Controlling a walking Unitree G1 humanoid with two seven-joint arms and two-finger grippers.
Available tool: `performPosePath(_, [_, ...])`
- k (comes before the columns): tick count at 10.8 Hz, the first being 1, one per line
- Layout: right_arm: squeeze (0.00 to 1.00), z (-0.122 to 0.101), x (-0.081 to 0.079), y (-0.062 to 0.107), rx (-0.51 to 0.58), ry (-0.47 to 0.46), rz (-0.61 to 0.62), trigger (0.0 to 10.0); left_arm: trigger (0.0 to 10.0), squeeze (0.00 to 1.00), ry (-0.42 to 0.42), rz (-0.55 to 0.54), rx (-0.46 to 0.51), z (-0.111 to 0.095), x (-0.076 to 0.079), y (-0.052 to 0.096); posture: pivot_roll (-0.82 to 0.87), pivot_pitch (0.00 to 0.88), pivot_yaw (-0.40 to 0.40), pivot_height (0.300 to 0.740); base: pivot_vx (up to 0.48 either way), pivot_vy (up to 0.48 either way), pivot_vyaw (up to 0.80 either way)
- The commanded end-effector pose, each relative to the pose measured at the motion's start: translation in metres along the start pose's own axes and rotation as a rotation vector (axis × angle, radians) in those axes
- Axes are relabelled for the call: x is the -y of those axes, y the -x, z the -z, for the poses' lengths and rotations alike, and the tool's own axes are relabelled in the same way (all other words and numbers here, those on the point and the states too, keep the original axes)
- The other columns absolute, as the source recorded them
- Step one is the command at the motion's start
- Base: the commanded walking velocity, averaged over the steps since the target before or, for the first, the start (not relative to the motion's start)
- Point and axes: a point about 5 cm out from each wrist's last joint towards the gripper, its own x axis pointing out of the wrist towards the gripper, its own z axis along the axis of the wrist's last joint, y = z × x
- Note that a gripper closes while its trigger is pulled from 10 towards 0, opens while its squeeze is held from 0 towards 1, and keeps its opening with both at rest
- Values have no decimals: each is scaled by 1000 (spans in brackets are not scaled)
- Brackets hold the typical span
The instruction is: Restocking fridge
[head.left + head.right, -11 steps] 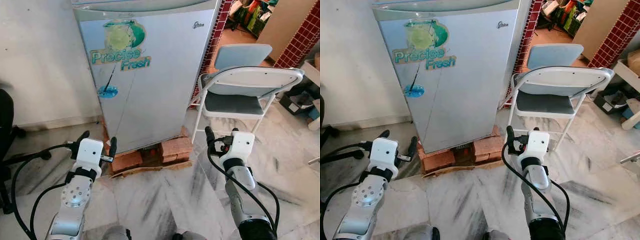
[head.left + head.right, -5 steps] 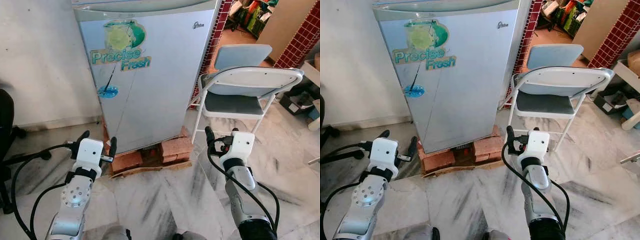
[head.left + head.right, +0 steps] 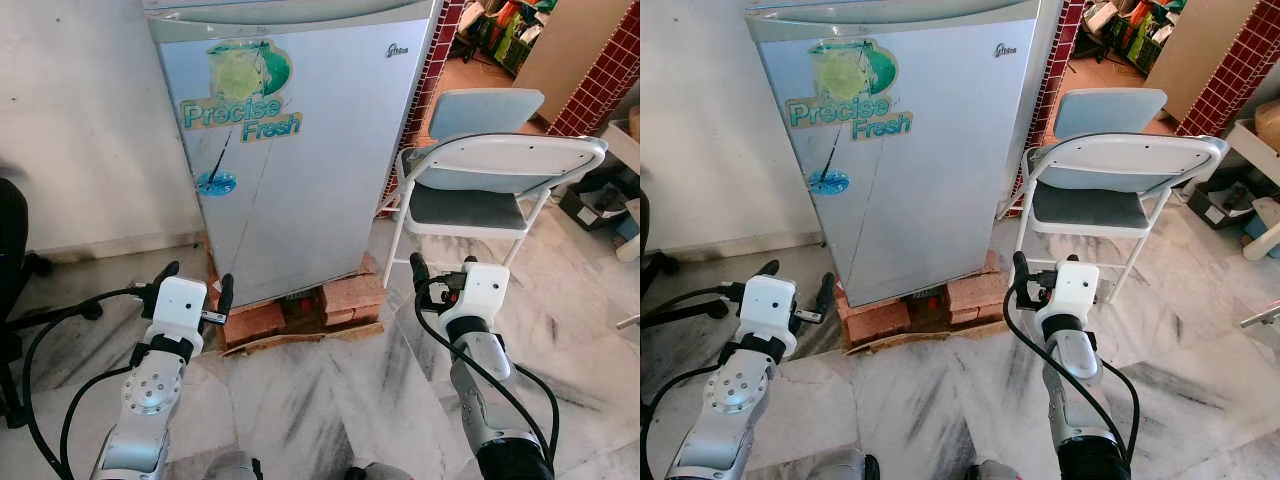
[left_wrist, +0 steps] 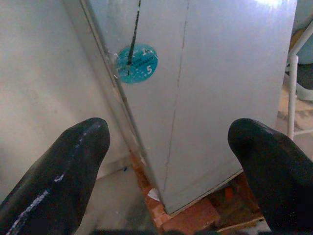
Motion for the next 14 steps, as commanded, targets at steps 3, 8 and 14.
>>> performPosePath(3, [0, -2, 4, 0, 5, 1, 14, 10000, 10000, 0, -5, -3, 0, 1, -1, 1, 139, 13, -42, 740, 0, 0, 0])
performPosePath(8, [0, -5, 2, 4, 18, 45, -1, 10000, 10000, 0, 52, -65, 15, -9, 0, -7, 128, 46, -63, 740, 0, 0, 0])
performPosePath(14, [0, -5, 8, 5, 11, 50, 24, 10000, 10000, 0, 53, -57, -17, -3, 0, -4, 130, 38, -64, 740, 0, 46, 0])
